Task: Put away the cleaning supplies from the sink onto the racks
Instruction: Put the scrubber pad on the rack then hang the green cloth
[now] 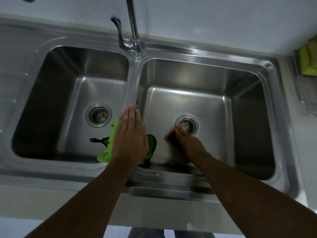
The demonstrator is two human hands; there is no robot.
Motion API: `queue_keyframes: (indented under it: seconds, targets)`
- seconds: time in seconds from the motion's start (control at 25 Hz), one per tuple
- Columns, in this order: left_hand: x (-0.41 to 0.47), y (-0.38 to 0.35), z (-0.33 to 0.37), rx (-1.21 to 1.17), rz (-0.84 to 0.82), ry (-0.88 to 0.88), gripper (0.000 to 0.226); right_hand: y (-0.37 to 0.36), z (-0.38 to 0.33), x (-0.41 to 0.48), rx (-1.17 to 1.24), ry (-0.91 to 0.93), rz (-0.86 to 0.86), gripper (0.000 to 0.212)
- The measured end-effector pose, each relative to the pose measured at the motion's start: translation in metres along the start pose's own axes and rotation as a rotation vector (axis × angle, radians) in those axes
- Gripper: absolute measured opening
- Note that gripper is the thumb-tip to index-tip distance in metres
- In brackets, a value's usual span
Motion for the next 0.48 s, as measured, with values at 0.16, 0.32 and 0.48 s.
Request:
queue_keyframes:
  seconds: [0.16, 0.32, 0.48]
  targets:
    - [0.000, -0.001, 0.003, 0.055, -0.028, 0.033, 0.075, 0.024, 0.005, -0.011, 0.096, -0.035, 0.103, 0.083]
    - [0.004, 0.012, 0.025, 0.072, -0.040, 0.050, 0.081, 0.079, 0.025, -0.047, 0.252, 0.013, 0.337, 0.070]
    - [0.014, 0.037, 0.092, 0.040, -0.020, -0.138, 0.083, 0.141, 0.058, -0.104, 0.283, 0.066, 0.581, 0.057]
Point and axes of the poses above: each hand's wrist, its own x-axis towards the middle knuckle, its own y-axis out of the back of the hand, z = x × y, the point moved 10 cm from there along x, towards the middle knuckle, and after that the axes turned 13 degrees about -z, right-handed, at the moved point
